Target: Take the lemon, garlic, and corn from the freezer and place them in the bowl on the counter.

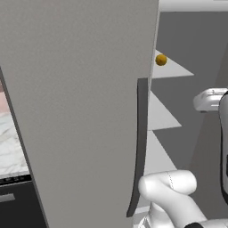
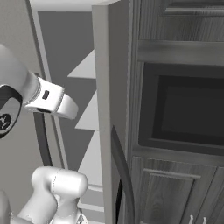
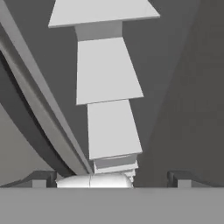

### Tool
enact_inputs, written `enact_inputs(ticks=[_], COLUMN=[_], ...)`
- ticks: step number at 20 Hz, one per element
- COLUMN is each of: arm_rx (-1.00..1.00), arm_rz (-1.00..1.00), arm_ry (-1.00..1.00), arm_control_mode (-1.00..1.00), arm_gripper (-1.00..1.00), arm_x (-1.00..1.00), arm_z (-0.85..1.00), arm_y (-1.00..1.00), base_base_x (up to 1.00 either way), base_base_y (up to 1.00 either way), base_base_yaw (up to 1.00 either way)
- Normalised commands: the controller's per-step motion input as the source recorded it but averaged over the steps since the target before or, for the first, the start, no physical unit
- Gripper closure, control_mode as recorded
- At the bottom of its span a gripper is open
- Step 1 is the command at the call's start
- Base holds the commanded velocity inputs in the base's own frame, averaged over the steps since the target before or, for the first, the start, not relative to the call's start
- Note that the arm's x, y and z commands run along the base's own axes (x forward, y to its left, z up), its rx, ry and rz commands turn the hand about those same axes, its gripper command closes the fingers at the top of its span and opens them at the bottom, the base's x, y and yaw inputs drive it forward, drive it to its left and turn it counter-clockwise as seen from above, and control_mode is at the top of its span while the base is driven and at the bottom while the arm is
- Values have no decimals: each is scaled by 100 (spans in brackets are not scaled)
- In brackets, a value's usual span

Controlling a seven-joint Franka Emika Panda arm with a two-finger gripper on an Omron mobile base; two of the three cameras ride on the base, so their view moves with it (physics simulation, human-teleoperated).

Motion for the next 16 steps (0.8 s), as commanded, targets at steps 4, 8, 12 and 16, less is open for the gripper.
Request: enact_inputs(ticks=[4,8,12,16], arm_rx=[0,0,2,1], arm_rz=[0,-4,-1,0], arm_ry=[-19,0,0,0], arm_control_mode=[-100,-100,-100,-100], arm_gripper=[-100,-100,-100,-100], arm_x=[55,22,46,53], arm_z=[0,0,1,4], arm_y=[-10,-2,-5,0], base_base_x=[0,0,0,0], base_base_y=[0,0,0,0], base_base_yaw=[0,0,0,0])
